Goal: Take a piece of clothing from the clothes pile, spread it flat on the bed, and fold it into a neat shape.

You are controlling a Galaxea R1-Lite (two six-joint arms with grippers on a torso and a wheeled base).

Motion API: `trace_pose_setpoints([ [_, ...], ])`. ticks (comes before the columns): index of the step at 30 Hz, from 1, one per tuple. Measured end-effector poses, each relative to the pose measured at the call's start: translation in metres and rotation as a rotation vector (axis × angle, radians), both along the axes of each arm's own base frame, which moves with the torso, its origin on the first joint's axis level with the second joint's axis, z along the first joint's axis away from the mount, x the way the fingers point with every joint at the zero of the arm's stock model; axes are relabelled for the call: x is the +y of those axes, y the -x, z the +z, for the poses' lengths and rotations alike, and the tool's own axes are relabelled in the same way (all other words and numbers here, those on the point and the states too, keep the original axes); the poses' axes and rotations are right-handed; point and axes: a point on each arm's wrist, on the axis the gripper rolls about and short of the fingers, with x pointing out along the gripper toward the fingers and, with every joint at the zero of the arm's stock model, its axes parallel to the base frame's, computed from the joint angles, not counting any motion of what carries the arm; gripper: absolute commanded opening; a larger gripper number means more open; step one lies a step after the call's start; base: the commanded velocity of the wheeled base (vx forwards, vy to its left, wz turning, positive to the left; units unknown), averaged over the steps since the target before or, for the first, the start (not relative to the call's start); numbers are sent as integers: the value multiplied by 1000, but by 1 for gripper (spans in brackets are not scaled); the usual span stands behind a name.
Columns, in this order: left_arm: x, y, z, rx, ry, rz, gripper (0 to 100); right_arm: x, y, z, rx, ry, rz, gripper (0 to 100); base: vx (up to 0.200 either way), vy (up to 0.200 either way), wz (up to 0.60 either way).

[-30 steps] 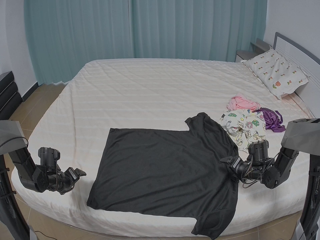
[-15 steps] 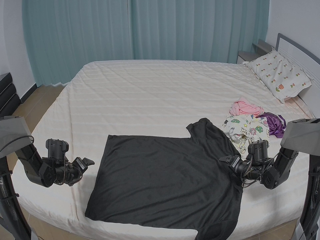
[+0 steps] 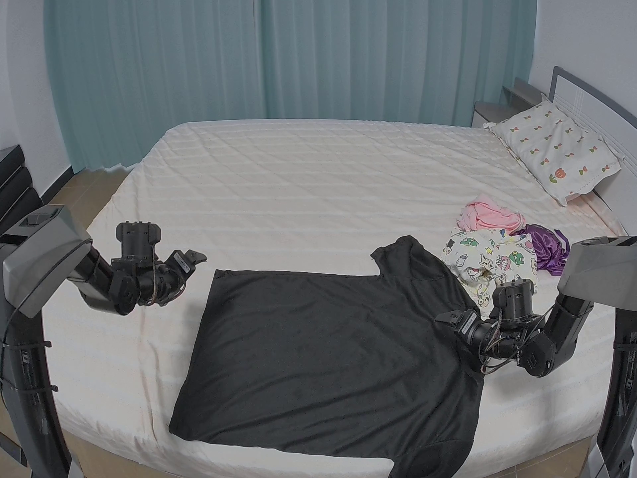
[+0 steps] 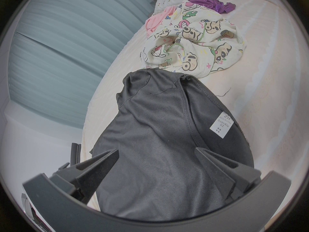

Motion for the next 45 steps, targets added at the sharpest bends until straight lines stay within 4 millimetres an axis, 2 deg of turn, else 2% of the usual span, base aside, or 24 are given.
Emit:
trace_pose_setpoints([
  [6, -14, -49, -5, -42, -17, -35, 100, 3, 1, 0, 1, 3, 9, 100, 0, 0, 0],
  [11, -29, -78, -32, -37, -49, -75, 100, 6, 4, -2, 4, 7, 18, 100, 0, 0, 0],
  [18, -42, -98, -64, -39, -181, -60, 100, 11, 7, -3, -36, 4, 34, 100, 0, 0, 0],
  [27, -46, -107, -82, -49, -198, -52, 100, 14, 13, -9, -26, 8, 48, 100, 0, 0, 0],
  [28, -46, -108, -83, -50, -198, -52, 0, 14, 13, -9, -24, 8, 48, 100, 0, 0, 0],
  [34, -43, -114, -86, -64, -209, -24, 0, 14, 13, -10, -22, 8, 49, 100, 0, 0, 0],
  [45, -22, -123, -77, -106, -218, 105, 0, 15, 14, -13, -14, 10, 49, 100, 0, 0, 0],
])
